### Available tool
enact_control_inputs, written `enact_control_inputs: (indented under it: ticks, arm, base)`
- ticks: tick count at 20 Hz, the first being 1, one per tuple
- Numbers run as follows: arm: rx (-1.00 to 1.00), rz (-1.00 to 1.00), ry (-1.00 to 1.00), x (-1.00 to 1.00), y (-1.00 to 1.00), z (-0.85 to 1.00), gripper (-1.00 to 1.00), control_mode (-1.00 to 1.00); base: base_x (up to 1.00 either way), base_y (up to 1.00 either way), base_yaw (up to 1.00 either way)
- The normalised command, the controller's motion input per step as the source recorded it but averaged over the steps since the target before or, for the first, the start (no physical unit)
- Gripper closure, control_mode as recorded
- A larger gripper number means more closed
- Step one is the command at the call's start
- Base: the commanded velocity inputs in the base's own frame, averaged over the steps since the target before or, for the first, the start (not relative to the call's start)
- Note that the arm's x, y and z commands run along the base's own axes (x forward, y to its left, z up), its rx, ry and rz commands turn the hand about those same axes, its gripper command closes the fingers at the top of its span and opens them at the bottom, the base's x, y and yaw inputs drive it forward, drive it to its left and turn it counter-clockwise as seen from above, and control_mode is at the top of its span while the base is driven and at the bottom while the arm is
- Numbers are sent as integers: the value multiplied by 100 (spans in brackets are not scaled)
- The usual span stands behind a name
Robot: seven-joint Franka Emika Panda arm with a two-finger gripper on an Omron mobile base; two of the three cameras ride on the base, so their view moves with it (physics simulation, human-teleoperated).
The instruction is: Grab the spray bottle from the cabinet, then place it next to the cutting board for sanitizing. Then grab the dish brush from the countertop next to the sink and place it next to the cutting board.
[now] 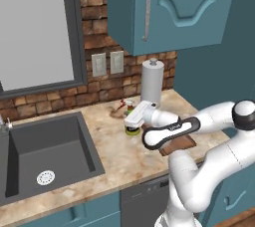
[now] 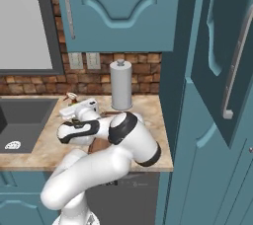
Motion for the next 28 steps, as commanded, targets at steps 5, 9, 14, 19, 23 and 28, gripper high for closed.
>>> enact_control_inputs:
  ticks: [5,9,14,19,23,28]
  arm:
    - [1,0,0,0,2,-42,100,-100]
    - [1,0,0,0,0,-41,100,-100]
    - [1,0,-2,0,0,-47,100,-100]
    - [0,0,-3,-5,2,-35,-100,-100]
    - [0,0,-12,-21,0,13,-100,-100]
    - [2,-2,-10,-16,-5,16,-100,-100]
  base:
    - [0,0,0]
    - [0,0,0]
    - [0,0,0]
    - [0,0,0]
    - [0,0,0]
    - [0,0,0]
